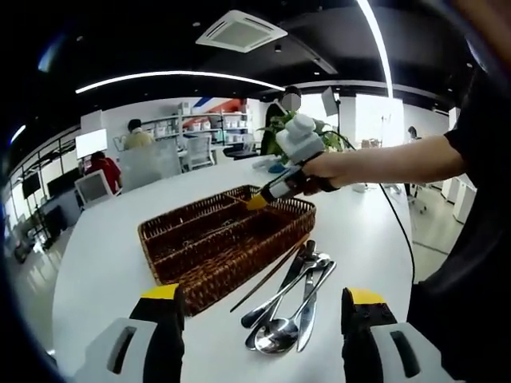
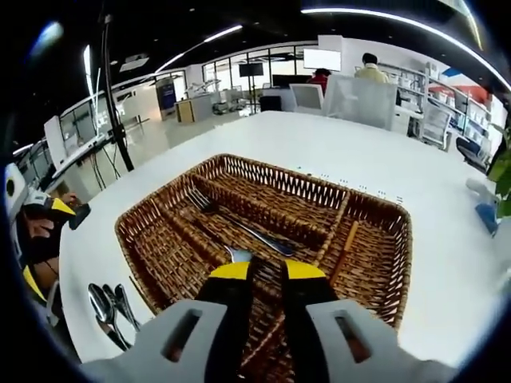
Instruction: Arrange the knives, forks, and spoons in their matching storage slots by inserting each utensil handle-first until every utensil is classified and aligned in the correct compartment
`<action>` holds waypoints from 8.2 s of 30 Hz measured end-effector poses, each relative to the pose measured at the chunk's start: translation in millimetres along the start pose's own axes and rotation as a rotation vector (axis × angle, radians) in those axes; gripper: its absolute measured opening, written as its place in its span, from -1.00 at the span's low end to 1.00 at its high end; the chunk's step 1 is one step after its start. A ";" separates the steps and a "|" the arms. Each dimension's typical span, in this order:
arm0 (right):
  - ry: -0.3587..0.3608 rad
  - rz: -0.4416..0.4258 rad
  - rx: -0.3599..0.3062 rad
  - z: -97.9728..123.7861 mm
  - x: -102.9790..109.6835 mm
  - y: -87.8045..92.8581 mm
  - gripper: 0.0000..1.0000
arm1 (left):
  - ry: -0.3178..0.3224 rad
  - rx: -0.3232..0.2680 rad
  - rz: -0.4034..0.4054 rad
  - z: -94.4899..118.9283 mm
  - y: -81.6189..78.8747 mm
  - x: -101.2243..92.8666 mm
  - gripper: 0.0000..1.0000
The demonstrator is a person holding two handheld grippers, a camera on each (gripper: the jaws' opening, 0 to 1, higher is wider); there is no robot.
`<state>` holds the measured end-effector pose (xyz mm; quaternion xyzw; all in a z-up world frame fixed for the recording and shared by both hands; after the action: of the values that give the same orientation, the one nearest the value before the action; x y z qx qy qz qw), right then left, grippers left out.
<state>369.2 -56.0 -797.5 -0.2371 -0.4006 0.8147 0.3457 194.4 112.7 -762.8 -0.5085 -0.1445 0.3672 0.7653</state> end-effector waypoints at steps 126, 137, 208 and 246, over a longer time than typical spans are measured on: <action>0.012 0.031 -0.068 143.7 77.9 72.3 0.55 | -0.033 0.165 0.359 -15.1 76.7 -3.3 -0.19; 0.009 0.027 -0.059 143.9 80.2 76.2 0.51 | -0.008 0.182 0.465 -23.4 79.6 7.3 -0.49; 0.057 -0.008 -0.118 151.6 56.4 48.0 0.99 | 0.129 0.122 0.575 -18.6 48.1 -7.1 -1.00; 0.070 0.023 -0.151 155.2 50.6 29.7 0.97 | 0.132 -0.073 0.643 -31.4 -46.3 25.9 -1.00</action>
<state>222.4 -106.8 -739.4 -0.2956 -0.4458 0.7772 0.3315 250.2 100.1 -739.6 -0.5779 0.0606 0.5509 0.5991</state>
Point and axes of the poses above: the point that each gripper's makers call its tool centre point, and the gripper's own axes: z roughly backward along the fingers, x roughly to its left, y roughly out of its underside, the point moved 1 cm from there along z, roughly backward along the fingers, and after that the axes turned 11 degrees about z, right-handed, at the moved point
